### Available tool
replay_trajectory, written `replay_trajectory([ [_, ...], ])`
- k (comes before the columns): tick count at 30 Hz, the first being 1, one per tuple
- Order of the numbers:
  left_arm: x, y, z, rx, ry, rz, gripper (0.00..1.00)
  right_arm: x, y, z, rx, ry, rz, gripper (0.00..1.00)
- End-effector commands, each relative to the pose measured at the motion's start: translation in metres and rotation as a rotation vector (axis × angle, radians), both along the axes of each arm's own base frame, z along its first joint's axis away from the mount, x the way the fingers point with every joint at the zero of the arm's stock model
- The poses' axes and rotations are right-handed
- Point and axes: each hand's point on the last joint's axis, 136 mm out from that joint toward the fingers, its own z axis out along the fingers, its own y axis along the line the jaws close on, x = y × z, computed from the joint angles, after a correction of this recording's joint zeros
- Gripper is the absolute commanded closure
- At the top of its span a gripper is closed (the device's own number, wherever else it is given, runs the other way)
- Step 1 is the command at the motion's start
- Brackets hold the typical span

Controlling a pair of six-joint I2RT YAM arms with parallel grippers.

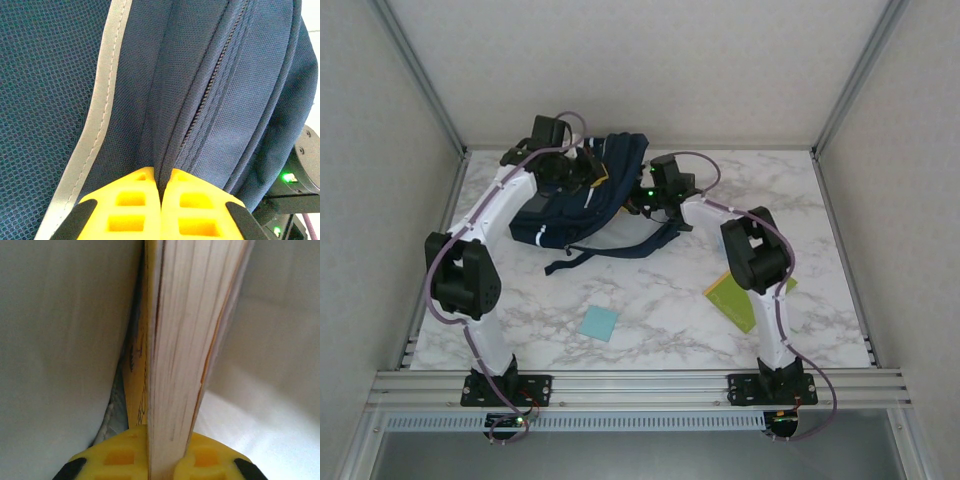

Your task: Pack books, pencil case, and school supplies into a backpack

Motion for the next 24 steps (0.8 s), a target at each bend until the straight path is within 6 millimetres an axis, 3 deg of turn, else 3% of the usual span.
replay_trajectory([
  [1, -0.003, -0.001, 0.043, -0.076, -0.094, -0.009, 1.0, 0.007, 0.017, 0.027, 0.057, -0.025, 0.026, 0.87],
  [4, -0.002, 0.007, 0.035, -0.047, -0.093, 0.017, 1.0, 0.007, -0.004, 0.02, -0.037, -0.017, -0.036, 0.57],
  [7, -0.001, 0.015, 0.028, -0.035, -0.087, 0.045, 1.0, 0.003, -0.03, 0.026, -0.114, -0.025, -0.074, 0.37],
  [14, 0.004, 0.035, 0.012, 0.028, -0.088, 0.098, 1.0, -0.029, -0.121, 0.033, -0.433, 0.003, -0.191, 0.23],
  [24, -0.008, 0.084, -0.02, 0.24, -0.055, 0.166, 1.0, -0.11, -0.293, 0.021, -0.8, 0.144, -0.485, 0.13],
])
